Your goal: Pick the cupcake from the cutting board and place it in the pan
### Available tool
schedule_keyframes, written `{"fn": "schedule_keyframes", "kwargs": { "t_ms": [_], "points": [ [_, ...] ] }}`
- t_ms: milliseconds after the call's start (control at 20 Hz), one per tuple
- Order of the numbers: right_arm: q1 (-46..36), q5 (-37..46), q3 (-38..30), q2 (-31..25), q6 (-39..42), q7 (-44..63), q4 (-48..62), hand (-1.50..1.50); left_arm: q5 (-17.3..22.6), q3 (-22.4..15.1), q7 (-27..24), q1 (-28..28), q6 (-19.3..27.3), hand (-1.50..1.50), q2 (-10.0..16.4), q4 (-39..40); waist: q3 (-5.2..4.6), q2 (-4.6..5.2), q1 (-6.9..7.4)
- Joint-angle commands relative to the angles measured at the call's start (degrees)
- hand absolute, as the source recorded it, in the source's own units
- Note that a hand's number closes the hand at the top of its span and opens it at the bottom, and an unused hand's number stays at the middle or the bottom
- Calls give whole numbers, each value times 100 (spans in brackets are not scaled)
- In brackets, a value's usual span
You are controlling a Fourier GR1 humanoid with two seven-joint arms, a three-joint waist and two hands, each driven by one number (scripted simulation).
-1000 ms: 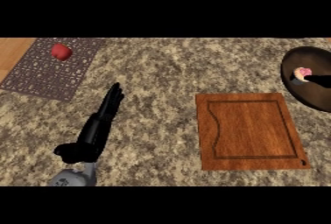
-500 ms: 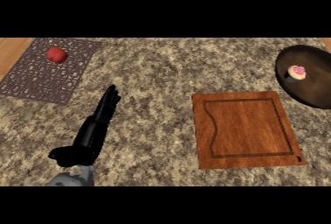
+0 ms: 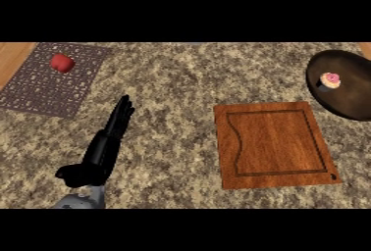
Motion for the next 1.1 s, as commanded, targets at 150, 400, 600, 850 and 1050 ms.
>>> {"fn": "schedule_keyframes", "kwargs": {
  "t_ms": [150,400,600,850,1050],
  "points": [
    [659,95,127,132,447,-1014,-149,-150,-58,-44,143,-70,71,0,-123,8,-3,-30,-61],
    [526,94,161,51,389,-780,-194,-150,-95,-3,-121,185,24,0,-79,58,-13,-48,-38],
    [717,116,165,-133,352,-912,-153,-150,39,197,-64,-168,-79,0,-61,323,-4,-16,-48],
    [768,207,268,-155,289,-914,-132,-150,-126,51,-237,3,-26,0,-138,262,-6,-27,-51],
    [685,276,336,46,-229,-1067,-270,-150,-75,92,72,-17,-26,0,-117,66,-13,-54,-54]
  ]
}}
